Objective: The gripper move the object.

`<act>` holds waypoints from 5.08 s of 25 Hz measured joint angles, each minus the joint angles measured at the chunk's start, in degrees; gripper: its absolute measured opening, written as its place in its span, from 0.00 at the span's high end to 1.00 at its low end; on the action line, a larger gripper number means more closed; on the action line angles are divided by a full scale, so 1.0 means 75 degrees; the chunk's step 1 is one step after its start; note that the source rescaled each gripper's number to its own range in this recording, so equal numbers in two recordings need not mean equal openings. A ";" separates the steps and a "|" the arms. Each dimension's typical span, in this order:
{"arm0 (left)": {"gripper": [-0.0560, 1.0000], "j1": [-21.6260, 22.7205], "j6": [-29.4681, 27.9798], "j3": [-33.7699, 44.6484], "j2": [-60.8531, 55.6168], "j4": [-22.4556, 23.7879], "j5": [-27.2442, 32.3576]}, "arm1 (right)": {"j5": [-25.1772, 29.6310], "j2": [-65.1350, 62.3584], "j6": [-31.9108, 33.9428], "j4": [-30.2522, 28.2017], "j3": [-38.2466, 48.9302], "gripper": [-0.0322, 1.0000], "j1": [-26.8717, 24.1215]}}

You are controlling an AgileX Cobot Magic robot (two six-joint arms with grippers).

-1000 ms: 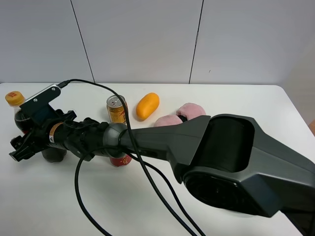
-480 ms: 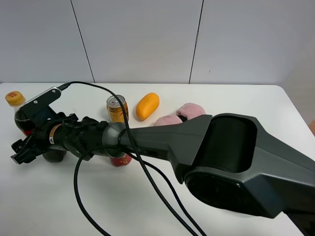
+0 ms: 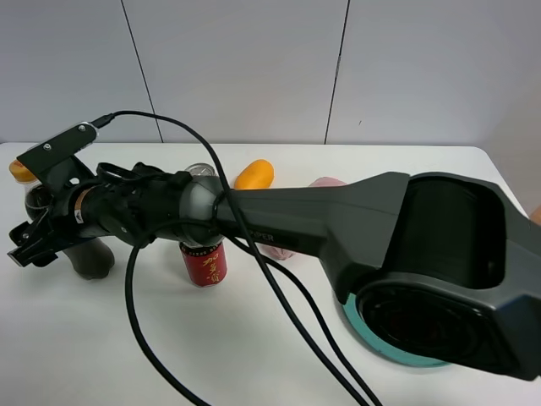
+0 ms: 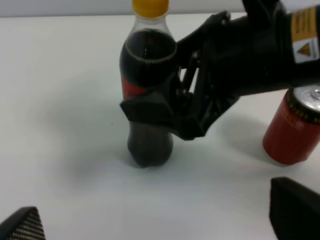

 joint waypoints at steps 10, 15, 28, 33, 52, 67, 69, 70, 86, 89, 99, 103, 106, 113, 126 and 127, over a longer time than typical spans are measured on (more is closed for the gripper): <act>0.00 0.0000 0.0000 0.0000 0.0000 0.0000 0.0000 | 0.1213 -0.0772 0.0039 -0.0163 0.0000 0.22 0.0124; 0.00 0.0000 0.0000 0.0000 0.0000 0.0000 0.0000 | 0.2212 -0.1460 0.0047 -0.0263 0.0000 0.22 0.0279; 0.00 0.0000 0.0000 0.0000 0.0000 0.0000 0.0000 | 0.3577 -0.4549 0.0542 -0.1865 0.0000 0.22 -0.0551; 0.00 0.0000 0.0000 0.0000 0.0000 0.0000 0.0000 | 0.4723 -0.5599 0.0644 -0.2521 0.0000 0.22 -0.1820; 0.00 0.0000 0.0000 0.0000 0.0000 0.0000 0.0000 | 0.7906 -0.9011 -0.0027 -0.2763 -0.0014 0.22 -0.5293; 0.00 0.0000 0.0000 0.0000 0.0000 0.0000 0.0000 | 0.8018 -1.2463 -0.0020 -0.3839 0.1414 0.22 -0.5293; 0.00 0.0000 0.0000 0.0000 0.0000 0.0000 0.0000 | 0.8018 -1.3129 0.0057 -0.3986 0.2143 0.22 -0.5293; 0.00 0.0000 0.0000 0.0000 0.0000 0.0000 0.0000 | 0.8018 -1.3520 0.0120 -0.4006 0.2469 0.22 -0.5293; 0.00 0.0000 0.0000 0.0000 0.0000 0.0000 0.0000 | 0.6918 -1.6356 -0.0129 -0.1896 0.7034 0.22 -0.6938; 0.00 0.0000 0.0000 0.0000 0.0000 0.0007 0.0000 | 0.6593 -1.6641 -0.0227 -0.1486 0.7353 0.22 -0.7933; 0.00 0.0000 0.0000 0.0000 0.0000 0.0007 0.0000 | 0.6434 -1.8006 -0.0360 -0.0742 0.9208 0.22 -0.8676; 0.00 0.0000 0.0000 0.0000 0.0000 0.0007 0.0000 | 0.6567 -1.8062 -0.0360 -0.0525 0.9831 0.22 -0.8676; 0.00 0.0000 0.0000 0.0000 0.0000 0.0007 0.0000 | 0.6614 -1.8062 -0.0354 -0.0370 1.0184 0.22 -0.8676; 0.00 0.0000 0.0000 0.0000 0.0000 0.0007 0.0000 | 0.6815 -1.8062 -0.0376 -0.0117 1.0743 0.22 -0.8676; 0.00 0.0000 0.0000 0.0000 0.0000 0.0007 0.0000 | 0.6815 -1.8062 -0.0385 -0.0111 1.0743 0.22 -0.8628; 0.00 0.0000 0.0000 0.0000 0.0000 0.0007 0.0000 | 0.6815 -1.8062 -0.0385 -0.0109 1.0743 0.22 -0.8573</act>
